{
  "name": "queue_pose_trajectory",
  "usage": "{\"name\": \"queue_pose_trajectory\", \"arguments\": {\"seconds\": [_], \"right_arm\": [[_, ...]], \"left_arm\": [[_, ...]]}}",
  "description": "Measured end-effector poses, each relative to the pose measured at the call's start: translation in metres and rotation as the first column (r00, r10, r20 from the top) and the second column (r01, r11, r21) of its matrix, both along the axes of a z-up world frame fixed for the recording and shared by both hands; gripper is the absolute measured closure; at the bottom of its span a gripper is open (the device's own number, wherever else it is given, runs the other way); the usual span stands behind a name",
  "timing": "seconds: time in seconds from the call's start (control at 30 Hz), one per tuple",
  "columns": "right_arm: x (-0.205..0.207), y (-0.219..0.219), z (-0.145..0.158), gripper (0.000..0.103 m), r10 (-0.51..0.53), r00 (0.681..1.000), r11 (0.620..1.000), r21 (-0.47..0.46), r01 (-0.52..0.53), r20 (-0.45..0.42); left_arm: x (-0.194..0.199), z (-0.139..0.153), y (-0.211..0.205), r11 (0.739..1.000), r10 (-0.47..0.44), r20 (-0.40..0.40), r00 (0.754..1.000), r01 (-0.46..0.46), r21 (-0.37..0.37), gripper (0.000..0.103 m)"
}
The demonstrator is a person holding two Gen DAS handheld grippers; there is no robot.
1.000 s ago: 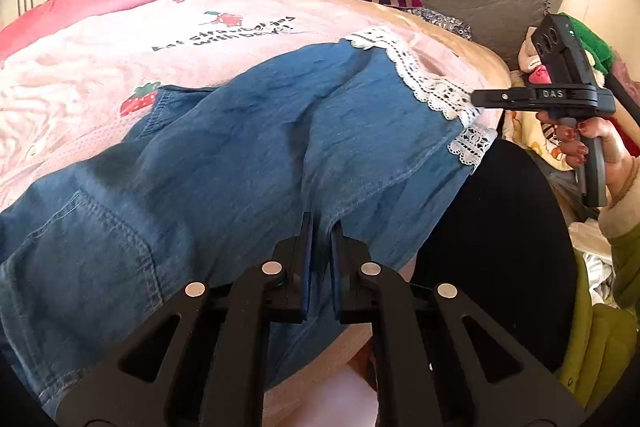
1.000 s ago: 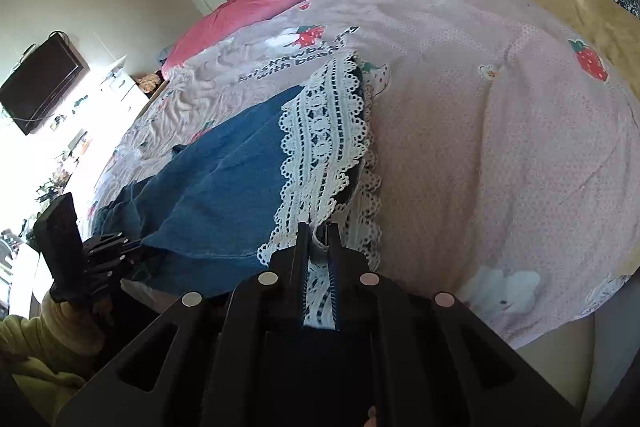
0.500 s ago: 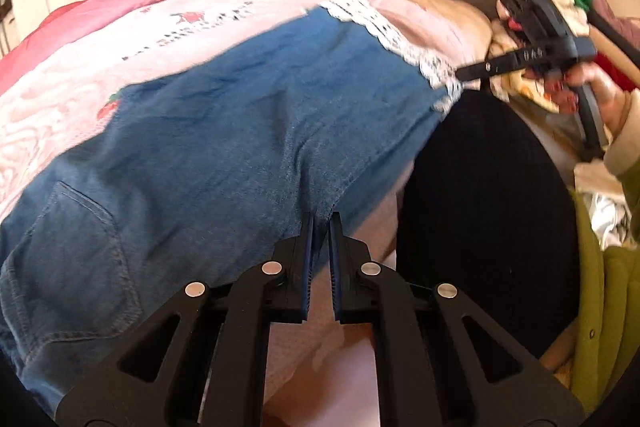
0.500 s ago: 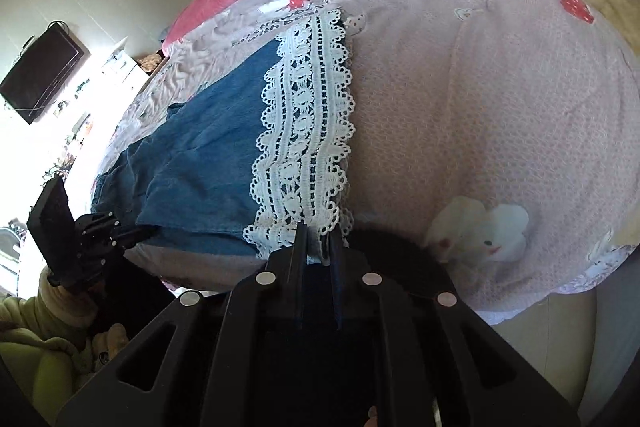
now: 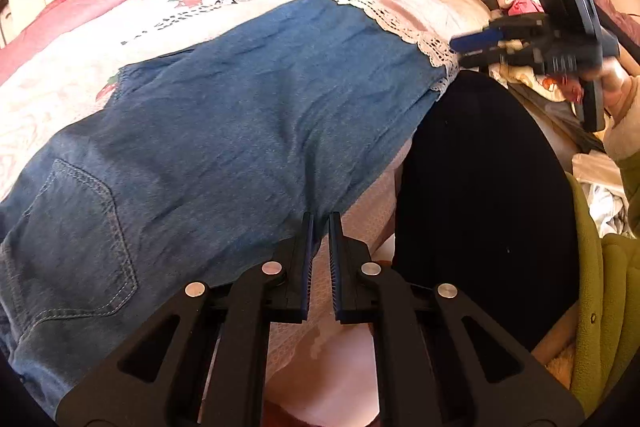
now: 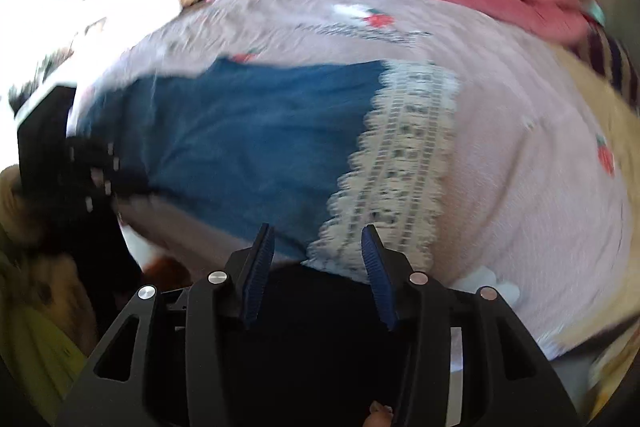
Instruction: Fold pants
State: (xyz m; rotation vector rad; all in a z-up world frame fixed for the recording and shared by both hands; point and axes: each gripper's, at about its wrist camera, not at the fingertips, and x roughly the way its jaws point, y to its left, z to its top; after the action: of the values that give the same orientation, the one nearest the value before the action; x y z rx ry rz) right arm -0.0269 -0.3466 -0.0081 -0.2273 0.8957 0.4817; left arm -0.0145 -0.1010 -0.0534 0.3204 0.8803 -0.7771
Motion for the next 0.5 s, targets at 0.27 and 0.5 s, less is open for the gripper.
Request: {"name": "queue_pose_trajectory", "arguments": {"seconds": [0.27, 0.5], "right_arm": [[0.009, 0.039, -0.033, 0.082, 0.129, 0.99, 0.927, -0.36, -0.102, 0.051], [0.007, 0.022, -0.027, 0.094, 0.147, 0.989, 0.951, -0.275, -0.142, -0.002]], "left_arm": [[0.006, -0.001, 0.001, 0.999, 0.043, -0.015, 0.999, -0.044, -0.016, 0.1], [0.007, 0.002, 0.007, 0.999, 0.046, -0.029, 0.999, -0.046, -0.012, 0.103]]}}
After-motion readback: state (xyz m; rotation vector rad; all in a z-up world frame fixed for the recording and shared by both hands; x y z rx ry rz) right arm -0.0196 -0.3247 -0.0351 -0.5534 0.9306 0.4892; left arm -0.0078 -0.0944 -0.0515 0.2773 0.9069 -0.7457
